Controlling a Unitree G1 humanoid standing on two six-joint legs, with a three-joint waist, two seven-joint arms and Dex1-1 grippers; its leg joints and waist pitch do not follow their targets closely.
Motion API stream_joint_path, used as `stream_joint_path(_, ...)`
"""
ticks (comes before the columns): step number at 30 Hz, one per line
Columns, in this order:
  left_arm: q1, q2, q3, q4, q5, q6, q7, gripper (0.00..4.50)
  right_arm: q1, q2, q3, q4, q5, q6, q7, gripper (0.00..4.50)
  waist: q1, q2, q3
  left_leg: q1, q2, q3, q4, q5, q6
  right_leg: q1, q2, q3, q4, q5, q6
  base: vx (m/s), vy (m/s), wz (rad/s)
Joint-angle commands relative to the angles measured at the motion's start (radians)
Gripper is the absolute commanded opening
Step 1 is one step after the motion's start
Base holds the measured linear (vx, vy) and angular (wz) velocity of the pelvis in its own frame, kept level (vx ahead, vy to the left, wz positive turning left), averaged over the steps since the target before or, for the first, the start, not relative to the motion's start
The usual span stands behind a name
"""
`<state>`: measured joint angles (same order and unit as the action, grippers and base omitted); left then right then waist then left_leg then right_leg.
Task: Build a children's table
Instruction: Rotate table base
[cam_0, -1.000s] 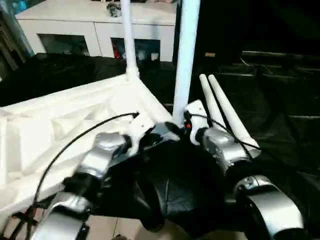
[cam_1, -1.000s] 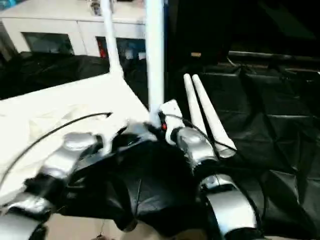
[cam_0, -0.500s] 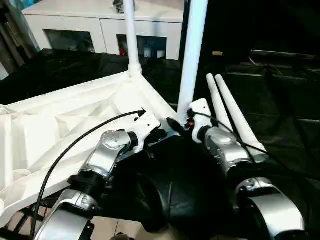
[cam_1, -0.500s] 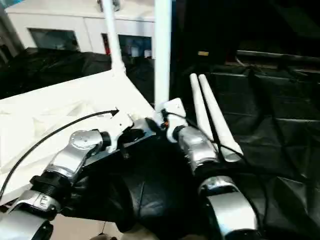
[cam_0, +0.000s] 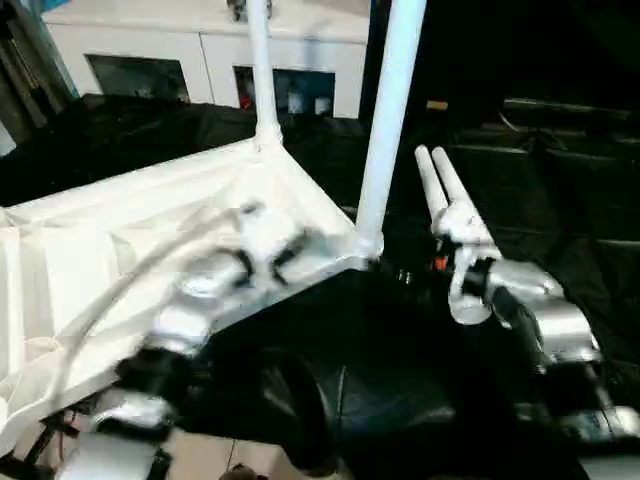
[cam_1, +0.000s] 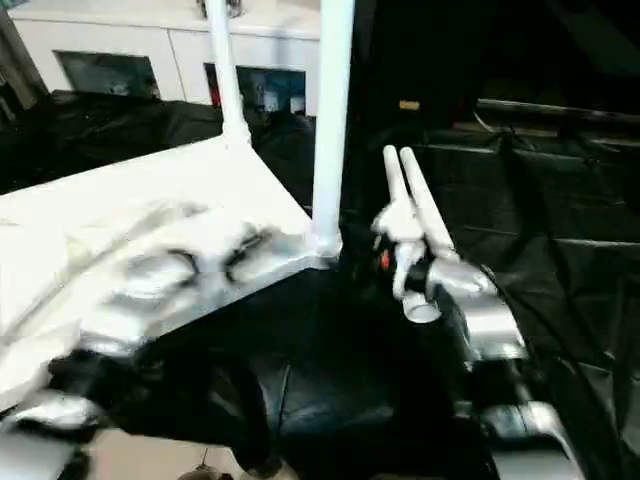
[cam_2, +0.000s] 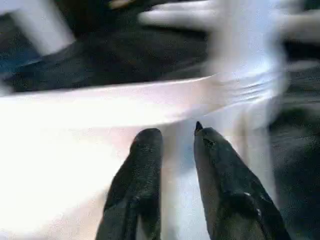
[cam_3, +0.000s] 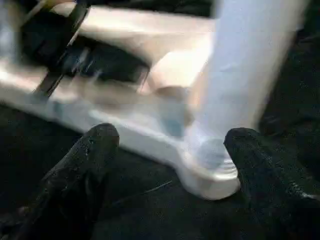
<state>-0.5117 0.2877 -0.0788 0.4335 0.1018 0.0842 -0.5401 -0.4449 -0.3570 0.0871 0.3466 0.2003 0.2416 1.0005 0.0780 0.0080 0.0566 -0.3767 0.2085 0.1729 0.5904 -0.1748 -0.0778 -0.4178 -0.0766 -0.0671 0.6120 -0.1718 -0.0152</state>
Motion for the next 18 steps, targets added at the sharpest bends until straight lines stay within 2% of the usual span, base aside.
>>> stream_joint_path(1, 0.035, 0.045, 0.084, -0.102, 0.038, 0.076, 0.09, 1.65, 0.007, 0.009, 0.041, -0.032, -0.015, 0.035, 0.006, 3.9, 0.001, -0.014, -0.068, 0.009, 0.022, -0.001, -0.066, -0.213, 0.054, 0.057, -0.053, 0.037, -0.078, -0.278, -0.159, 0.0, 0.0, 0.0)
stream_joint_path(2, 0.074, 0.088, 0.133, -0.167, 0.071, 0.122, 0.129, 1.74, -0.011, 0.041, 0.052, 0.013, -0.053, 0.044, -0.048, 3.9, -0.005, -0.018, -0.067, 0.003, 0.022, -0.004, -0.068, -0.208, 0.048, 0.058, -0.055, 0.036, -0.074, -0.29, -0.158, 0.0, 0.0, 0.0)
stream_joint_path(3, 0.076, 0.091, 0.135, -0.17, 0.073, 0.124, 0.13, 1.84, -0.013, 0.043, 0.052, 0.017, -0.055, 0.044, -0.051, 3.9, -0.013, -0.012, -0.065, 0.004, 0.018, -0.005, -0.07, -0.214, 0.038, 0.054, -0.053, 0.035, -0.08, -0.314, -0.155, 0.0, 0.0, 0.0)
stream_joint_path(4, 0.089, 0.105, 0.148, -0.19, 0.084, 0.138, 0.14, 1.93, -0.02, 0.054, 0.054, 0.035, -0.068, 0.048, -0.073, 3.9, -0.016, -0.015, -0.065, 0.007, 0.019, -0.005, -0.07, -0.225, 0.032, 0.05, -0.052, 0.035, -0.081, -0.326, -0.156, 0.0, 0.0, 0.0)
stream_joint_path(5, 0.125, 0.138, 0.19, -0.234, 0.124, 0.184, 0.171, 2.02, -0.055, 0.096, 0.048, 0.105, -0.098, 0.037, -0.148, 3.9, -0.019, -0.013, -0.066, 0.013, 0.021, -0.006, -0.069, -0.236, 0.02, 0.044, -0.052, 0.038, -0.077, -0.323, -0.169, 0.0, 0.0, 0.0)
stream_joint_path(6, 0.133, 0.146, 0.199, -0.245, 0.133, 0.196, 0.179, 2.02, -0.062, 0.106, 0.046, 0.12, -0.104, 0.035, -0.166, 3.9, -0.023, -0.011, -0.063, 0.012, 0.019, -0.006, -0.072, -0.243, 0.015, 0.044, -0.049, 0.037, -0.079, -0.317, -0.173, 0.0, 0.0, 0.0)
stream_joint_path(7, 0.16, 0.166, 0.23, -0.279, 0.163, 0.225, 0.201, 2.15, -0.087, 0.134, 0.041, 0.166, -0.116, 0.035, -0.215, 3.9, -0.021, -0.022, -0.063, 0.014, 0.019, -0.004, -0.072, -0.247, 0.017, 0.044, -0.049, 0.038, -0.082, -0.316, -0.17, 0.0, 0.0, 0.0)
stream_joint_path(8, 0.16, 0.166, 0.23, -0.279, 0.163, 0.225, 0.201, 2.25, -0.087, 0.134, 0.041, 0.166, -0.116, 0.035, -0.215, 3.9, -0.018, -0.012, -0.064, 0.017, 0.021, -0.005, -0.072, -0.246, 0.013, 0.042, -0.051, 0.04, -0.076, -0.294, -0.182, 0.0, 0.0, 0.0)
stream_joint_path(9, 0.186, 0.185, 0.254, -0.316, 0.186, 0.259, 0.226, 2.25, -0.103, 0.154, 0.042, 0.189, -0.121, 0.044, -0.252, 3.9, -0.016, -0.013, -0.066, 0.02, 0.024, -0.005, -0.072, -0.247, 0.008, 0.041, -0.051, 0.041, -0.073, -0.273, -0.185, 0.0, 0.0, 0.0)
stream_joint_path(10, 0.228, 0.218, 0.285, -0.367, 0.217, 0.312, 0.262, 2.32, -0.125, 0.178, 0.055, 0.216, -0.126, 0.065, -0.298, 3.9, -0.018, -0.018, -0.064, 0.017, 0.024, -0.005, -0.074, -0.245, 0.009, 0.041, -0.051, 0.041, -0.073, -0.264, -0.187, 0.0, 0.0, 0.0)
stream_joint_path(11, 0.243, 0.229, 0.294, -0.382, 0.224, 0.33, 0.272, 2.44, -0.132, 0.184, 0.061, 0.224, -0.127, 0.073, -0.31, 3.9, -0.02, -0.018, -0.062, 0.012, 0.022, -0.007, -0.078, -0.247, 0.007, 0.045, -0.05, 0.04, -0.072, -0.269, -0.182, 0.0, 0.0, 0.0)
stream_joint_path(12, 0.243, 0.229, 0.294, -0.382, 0.224, 0.33, 0.272, 2.44, -0.132, 0.184, 0.061, 0.224, -0.127, 0.073, -0.31, 3.9, -0.016, -0.013, -0.063, 0.019, 0.021, -0.007, -0.076, -0.256, 0.0, 0.041, -0.05, 0.041, -0.073, -0.268, -0.178, 0.0, 0.0, 0.0)
stream_joint_path(13, 0.26, 0.242, 0.301, -0.395, 0.225, 0.352, 0.277, 2.44, -0.142, 0.195, 0.067, 0.241, -0.135, 0.074, -0.324, 3.9, -0.016, -0.016, -0.063, 0.021, 0.021, -0.005, -0.075, -0.261, -0.001, 0.039, -0.049, 0.042, -0.074, -0.262, -0.178, 0.0, 0.0, 0.0)
stream_joint_path(15, 0.284, 0.263, 0.304, -0.38, 0.214, 0.363, 0.269, 2.44, -0.162, 0.215, 0.072, 0.273, -0.148, 0.067, -0.345, 3.9, -0.015, -0.017, -0.063, 0.018, 0.02, -0.006, -0.077, -0.261, -0.009, 0.04, -0.048, 0.042, -0.069, -0.227, -0.185, 0.0, 0.0, 0.0)
stream_joint_path(16, 0.296, 0.282, 0.294, -0.357, 0.215, 0.371, 0.247, 2.44, -0.18, 0.231, 0.077, 0.301, -0.161, 0.056, -0.354, 3.9, -0.012, -0.011, -0.064, 0.022, 0.02, -0.006, -0.076, -0.265, -0.012, 0.037, -0.049, 0.043, -0.069, -0.218, -0.187, 0.0, 0.0, 0.0)
stream_joint_path(18, 0.303, 0.3, 0.285, -0.327, 0.221, 0.386, 0.223, 2.44, -0.198, 0.245, 0.084, 0.329, -0.175, 0.047, -0.36, 3.9, -0.016, -0.012, -0.064, 0.018, 0.018, -0.008, -0.079, -0.278, -0.019, 0.039, -0.046, 0.042, -0.065, -0.205, -0.194, 0.0, 0.0, 0.0)
